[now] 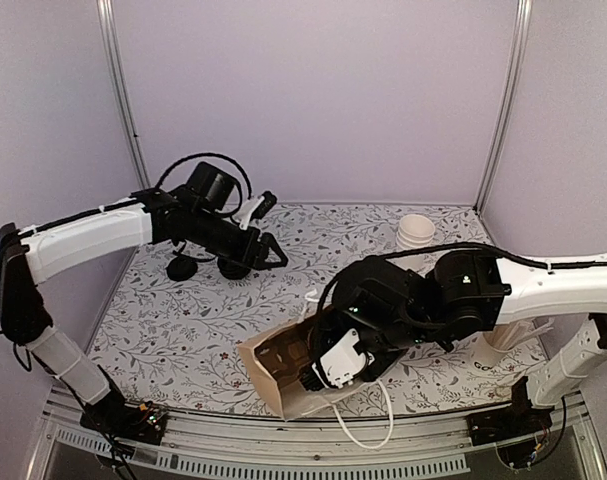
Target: Pack the takeout coffee
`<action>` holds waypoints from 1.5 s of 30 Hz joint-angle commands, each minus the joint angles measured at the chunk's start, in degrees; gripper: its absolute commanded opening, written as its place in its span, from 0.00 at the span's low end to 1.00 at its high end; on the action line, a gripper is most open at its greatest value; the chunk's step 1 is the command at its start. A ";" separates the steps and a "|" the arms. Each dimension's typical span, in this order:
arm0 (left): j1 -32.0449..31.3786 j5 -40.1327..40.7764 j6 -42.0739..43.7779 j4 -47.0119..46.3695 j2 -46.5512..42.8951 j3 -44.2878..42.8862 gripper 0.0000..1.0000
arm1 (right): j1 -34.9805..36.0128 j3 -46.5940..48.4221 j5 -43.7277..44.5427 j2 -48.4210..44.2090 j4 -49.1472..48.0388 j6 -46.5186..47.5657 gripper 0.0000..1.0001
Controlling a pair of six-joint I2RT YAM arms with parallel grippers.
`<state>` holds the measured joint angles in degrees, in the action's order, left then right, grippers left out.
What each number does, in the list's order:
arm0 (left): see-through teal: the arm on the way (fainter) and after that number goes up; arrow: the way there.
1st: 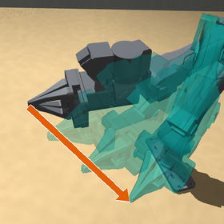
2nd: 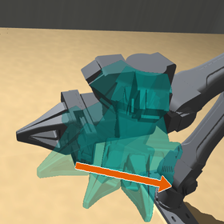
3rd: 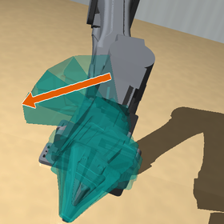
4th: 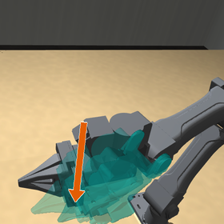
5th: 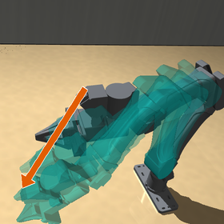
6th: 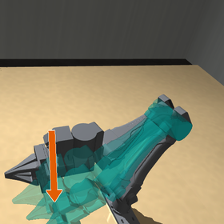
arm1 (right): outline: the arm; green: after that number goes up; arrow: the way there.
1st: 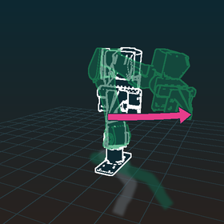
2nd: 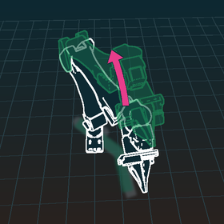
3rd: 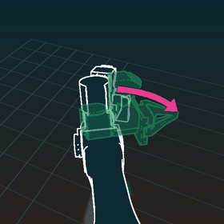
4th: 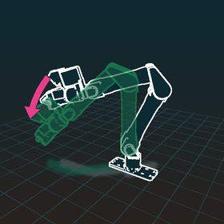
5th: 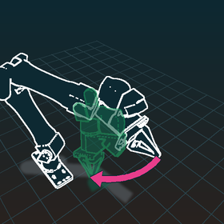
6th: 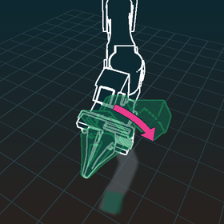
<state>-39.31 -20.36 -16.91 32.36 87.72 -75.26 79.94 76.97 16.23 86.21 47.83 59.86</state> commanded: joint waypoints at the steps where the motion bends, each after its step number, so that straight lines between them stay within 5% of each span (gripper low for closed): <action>1: 0.29 -6.18 2.18 -8.24 5.56 2.68 0.71 | 0.40 -2.42 1.63 -2.12 -4.30 2.01 0.58; 15: 0.22 -14.67 3.99 -15.79 18.69 4.14 0.68 | 0.23 -6.00 4.79 -0.86 -10.64 4.36 0.58; 45: -0.15 -27.93 7.29 -24.93 20.64 9.22 0.63 | -3.76 -0.55 2.46 7.12 -9.51 0.29 0.58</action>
<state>-39.27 -45.10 -10.66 11.05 108.62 -67.83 77.08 74.65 18.92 92.40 38.96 61.25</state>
